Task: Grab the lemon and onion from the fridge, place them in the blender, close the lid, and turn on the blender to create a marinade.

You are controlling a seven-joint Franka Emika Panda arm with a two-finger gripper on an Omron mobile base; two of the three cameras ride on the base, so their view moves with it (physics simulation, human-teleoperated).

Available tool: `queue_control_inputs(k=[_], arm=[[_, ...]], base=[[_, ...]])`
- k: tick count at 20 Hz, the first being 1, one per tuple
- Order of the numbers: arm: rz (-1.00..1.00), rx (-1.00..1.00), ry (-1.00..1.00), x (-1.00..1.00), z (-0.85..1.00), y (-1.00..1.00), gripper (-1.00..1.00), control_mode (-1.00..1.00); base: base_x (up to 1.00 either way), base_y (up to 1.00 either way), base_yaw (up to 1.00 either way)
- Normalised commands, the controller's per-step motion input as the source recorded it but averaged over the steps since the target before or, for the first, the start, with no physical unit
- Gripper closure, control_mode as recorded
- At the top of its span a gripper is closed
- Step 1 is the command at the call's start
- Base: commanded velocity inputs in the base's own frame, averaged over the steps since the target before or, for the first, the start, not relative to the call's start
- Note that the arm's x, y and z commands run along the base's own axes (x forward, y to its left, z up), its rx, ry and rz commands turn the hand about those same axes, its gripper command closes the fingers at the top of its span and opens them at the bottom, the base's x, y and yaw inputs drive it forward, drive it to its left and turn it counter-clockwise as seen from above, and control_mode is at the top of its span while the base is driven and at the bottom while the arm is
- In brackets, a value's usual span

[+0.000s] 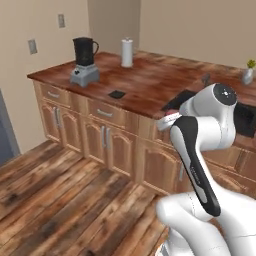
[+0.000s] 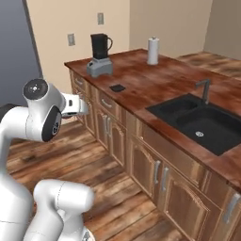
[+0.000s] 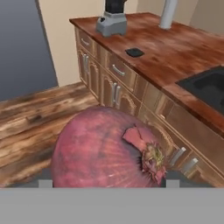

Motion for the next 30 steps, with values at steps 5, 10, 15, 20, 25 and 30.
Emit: queue_control_inputs(k=[5,10,15,20,25,30], arm=[[0.00,0.00,0.00,0.00,0.00,0.00,1.00,1.00],[0.00,0.00,0.00,0.00,0.00,0.00,1.00,1.00],[0.00,0.00,0.00,0.00,0.00,0.00,1.00,1.00],[0.00,0.00,0.00,0.00,0.00,0.00,1.00,1.00],[0.00,0.00,0.00,0.00,0.00,0.00,1.00,1.00],[0.00,0.00,0.00,0.00,0.00,0.00,1.00,1.00]], base=[[1.00,0.46,-0.29],[0.99,0.57,-0.27],[0.97,0.60,-0.27],[0.91,0.59,-0.28],[0.83,0.57,-0.28],[0.76,0.54,-0.26]])
